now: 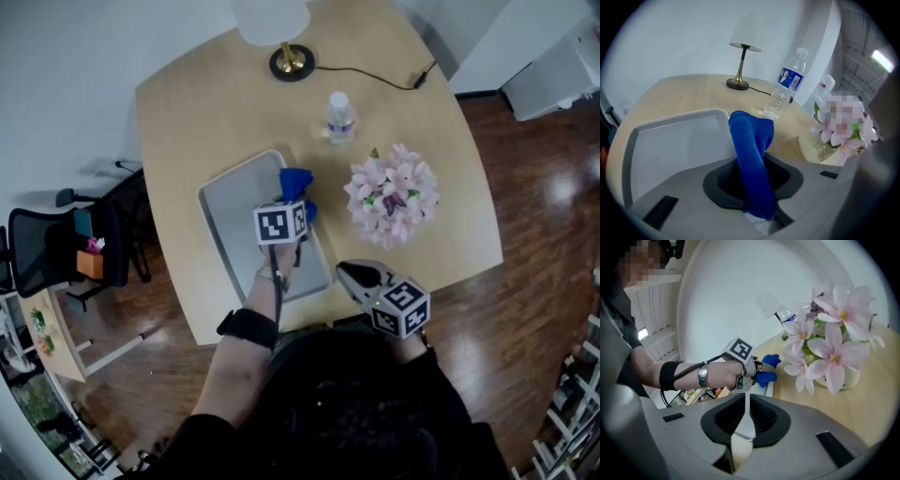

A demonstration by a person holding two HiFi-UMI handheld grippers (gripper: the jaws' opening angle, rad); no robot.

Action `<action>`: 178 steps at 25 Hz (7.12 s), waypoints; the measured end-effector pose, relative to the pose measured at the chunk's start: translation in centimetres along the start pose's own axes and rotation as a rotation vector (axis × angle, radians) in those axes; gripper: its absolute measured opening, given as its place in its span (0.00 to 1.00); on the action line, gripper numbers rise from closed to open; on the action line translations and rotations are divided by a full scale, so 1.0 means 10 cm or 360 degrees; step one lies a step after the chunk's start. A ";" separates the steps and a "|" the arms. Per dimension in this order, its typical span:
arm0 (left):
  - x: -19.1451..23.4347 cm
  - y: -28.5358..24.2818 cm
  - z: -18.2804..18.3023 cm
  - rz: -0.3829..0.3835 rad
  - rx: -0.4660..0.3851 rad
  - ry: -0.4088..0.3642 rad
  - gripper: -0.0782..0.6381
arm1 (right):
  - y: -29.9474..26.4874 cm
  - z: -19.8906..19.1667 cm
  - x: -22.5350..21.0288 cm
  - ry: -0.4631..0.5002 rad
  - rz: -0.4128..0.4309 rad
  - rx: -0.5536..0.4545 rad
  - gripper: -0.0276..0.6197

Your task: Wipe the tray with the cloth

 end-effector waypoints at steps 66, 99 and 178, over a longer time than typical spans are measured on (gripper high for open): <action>-1.02 1.13 -2.03 -0.0264 0.0293 -0.0521 0.27 | 0.52 -0.47 0.23 0.0121 -0.0109 -0.0037 0.10; 0.81 1.71 -1.86 0.0077 -0.0083 0.0157 0.27 | -0.56 -0.23 0.82 0.0233 -0.0016 0.0038 0.10; 1.60 0.69 -0.86 0.0547 0.0052 0.0445 0.27 | -0.94 0.32 0.07 0.0486 -0.0226 0.0434 0.07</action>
Point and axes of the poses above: the fingertips, and each gripper's own axes: y backward along the fingers, x to its left, z out of its top, the point moved 8 cm from there along y, backward along the fingers, and after that the axes turned 12 degrees about -y, right-handed, at the moved point
